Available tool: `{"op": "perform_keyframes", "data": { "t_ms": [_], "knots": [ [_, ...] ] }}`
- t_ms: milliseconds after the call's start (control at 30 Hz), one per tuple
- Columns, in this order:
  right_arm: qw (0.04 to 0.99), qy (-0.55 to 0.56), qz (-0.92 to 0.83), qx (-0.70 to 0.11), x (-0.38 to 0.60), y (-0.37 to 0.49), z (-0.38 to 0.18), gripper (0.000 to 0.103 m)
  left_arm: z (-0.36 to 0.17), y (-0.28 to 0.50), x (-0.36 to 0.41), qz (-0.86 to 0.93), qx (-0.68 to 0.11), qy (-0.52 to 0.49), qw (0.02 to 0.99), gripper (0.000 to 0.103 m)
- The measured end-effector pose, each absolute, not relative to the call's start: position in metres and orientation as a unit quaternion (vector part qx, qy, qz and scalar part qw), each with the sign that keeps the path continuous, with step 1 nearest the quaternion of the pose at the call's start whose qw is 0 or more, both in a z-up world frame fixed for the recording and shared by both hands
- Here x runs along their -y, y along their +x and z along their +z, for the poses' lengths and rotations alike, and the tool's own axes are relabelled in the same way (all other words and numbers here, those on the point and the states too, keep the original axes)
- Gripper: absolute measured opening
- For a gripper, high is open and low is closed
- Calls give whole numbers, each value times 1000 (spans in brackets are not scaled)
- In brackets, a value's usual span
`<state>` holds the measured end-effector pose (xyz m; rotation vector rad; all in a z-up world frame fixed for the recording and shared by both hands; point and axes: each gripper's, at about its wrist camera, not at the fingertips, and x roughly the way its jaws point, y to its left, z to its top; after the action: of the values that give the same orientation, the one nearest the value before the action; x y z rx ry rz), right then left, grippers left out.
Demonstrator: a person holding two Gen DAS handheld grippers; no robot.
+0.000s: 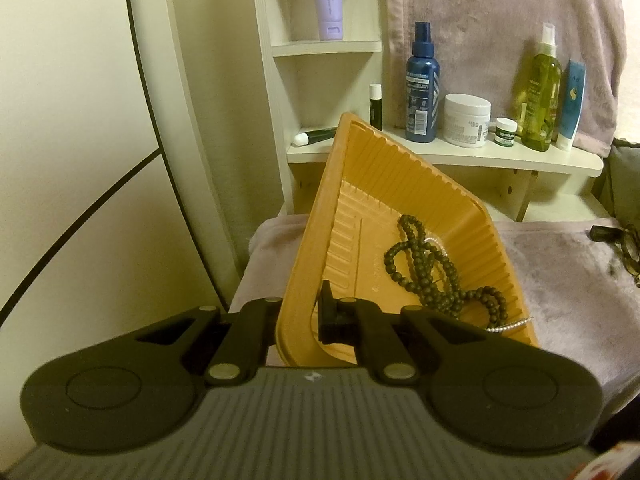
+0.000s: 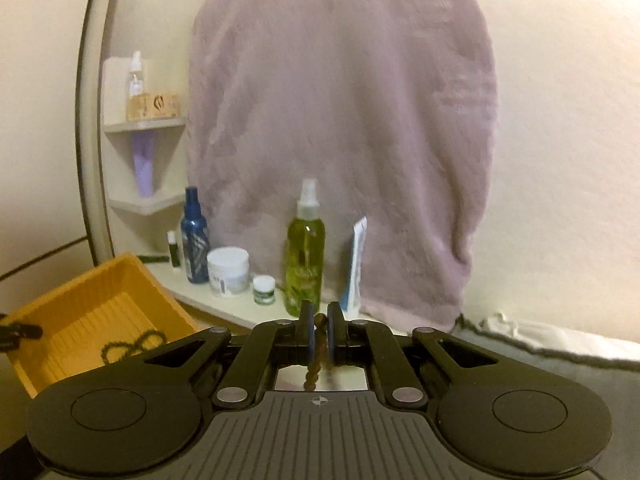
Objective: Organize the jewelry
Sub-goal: 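Lift the wooden bead strand with the right gripper and drop it into the tray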
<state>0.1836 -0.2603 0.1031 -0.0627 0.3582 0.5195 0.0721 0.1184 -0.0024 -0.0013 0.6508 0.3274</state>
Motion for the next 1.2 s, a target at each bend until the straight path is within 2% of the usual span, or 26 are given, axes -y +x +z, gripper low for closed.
{"op": "perform_keyframes", "data": {
  "t_ms": [333,800,1200],
  "knots": [
    [939,-39,304,-157,230,187,122,6,-3,72,-120,159,-317,-4,935,5],
    [892,-21,431,-139,135,180,147,6,-3,71,-122,157,-317,-9,935,5],
    [822,-4,498,-277,53,204,65,6,-4,71,-122,157,-316,-12,936,5]
  ]
}}
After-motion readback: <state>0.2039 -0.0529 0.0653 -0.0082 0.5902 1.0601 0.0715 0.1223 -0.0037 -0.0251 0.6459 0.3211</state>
